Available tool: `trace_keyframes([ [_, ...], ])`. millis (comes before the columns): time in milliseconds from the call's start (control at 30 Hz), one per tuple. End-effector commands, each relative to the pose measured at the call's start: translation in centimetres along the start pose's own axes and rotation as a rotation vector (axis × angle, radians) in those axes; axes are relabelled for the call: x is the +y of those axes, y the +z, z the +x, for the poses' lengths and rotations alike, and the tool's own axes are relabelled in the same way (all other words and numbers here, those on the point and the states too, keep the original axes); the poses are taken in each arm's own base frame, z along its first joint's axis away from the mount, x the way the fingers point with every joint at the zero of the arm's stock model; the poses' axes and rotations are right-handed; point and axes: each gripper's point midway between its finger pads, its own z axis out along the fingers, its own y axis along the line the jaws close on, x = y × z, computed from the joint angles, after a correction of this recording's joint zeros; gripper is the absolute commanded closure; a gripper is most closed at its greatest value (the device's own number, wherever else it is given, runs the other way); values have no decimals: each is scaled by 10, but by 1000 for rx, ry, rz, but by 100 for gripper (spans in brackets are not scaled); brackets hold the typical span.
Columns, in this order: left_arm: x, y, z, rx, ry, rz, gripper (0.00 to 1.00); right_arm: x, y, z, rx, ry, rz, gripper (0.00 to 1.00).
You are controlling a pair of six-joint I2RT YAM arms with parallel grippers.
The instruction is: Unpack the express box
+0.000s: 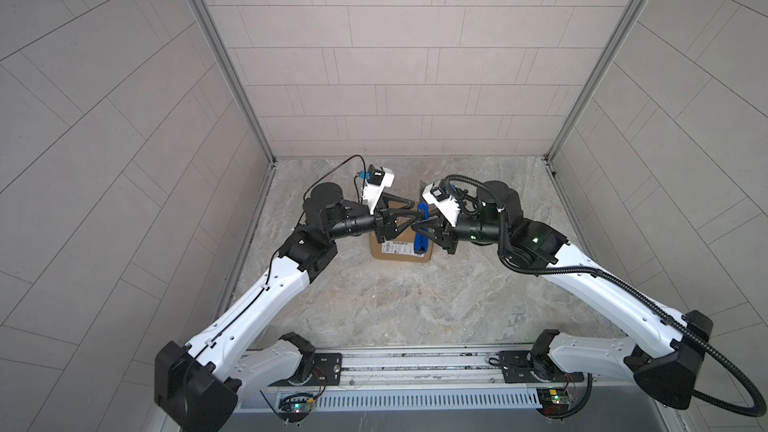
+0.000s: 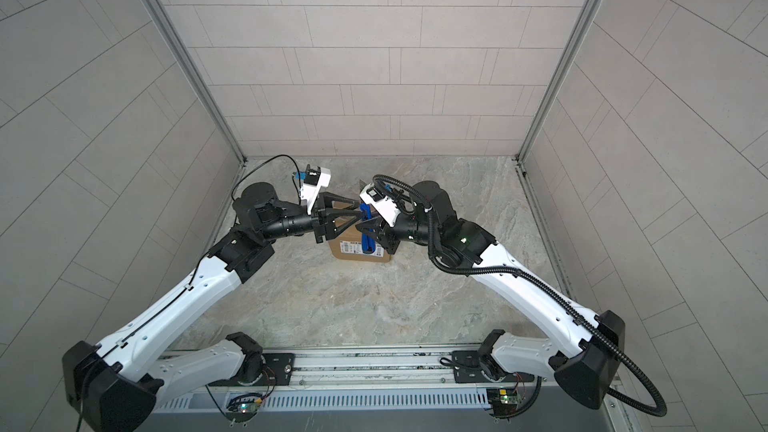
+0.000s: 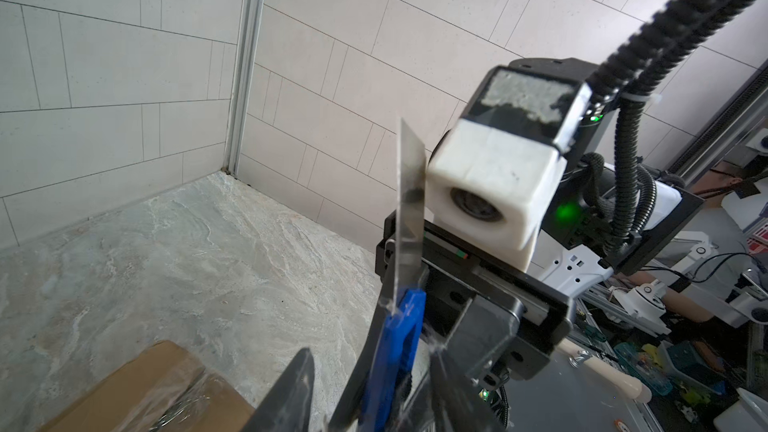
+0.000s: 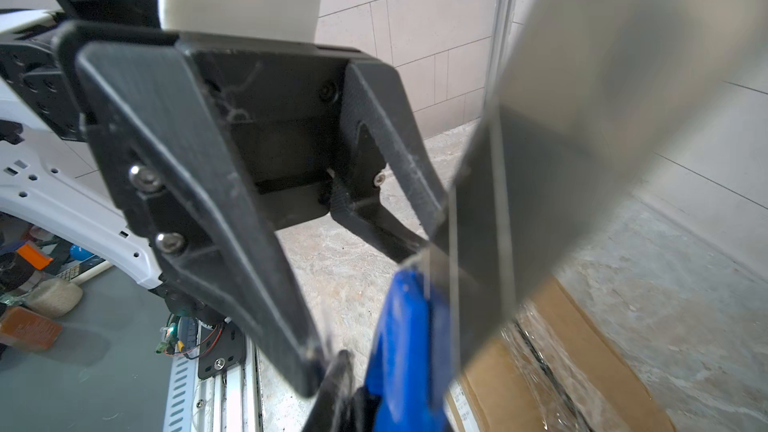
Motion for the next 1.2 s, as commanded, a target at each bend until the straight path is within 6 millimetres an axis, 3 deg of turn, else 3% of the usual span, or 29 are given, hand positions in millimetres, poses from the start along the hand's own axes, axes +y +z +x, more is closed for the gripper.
trace_keyframes([
  [0,-12,-2,-20,-42,53,43,51,11,0,-20,-58,-40,-67,100],
  [800,-10,3,-15,-26,26,70,78,20,8,-16,-69,-37,-146,100],
  [1167,-6,1,-17,-38,21,37,100,20,9,-14,-66,-29,-149,100],
])
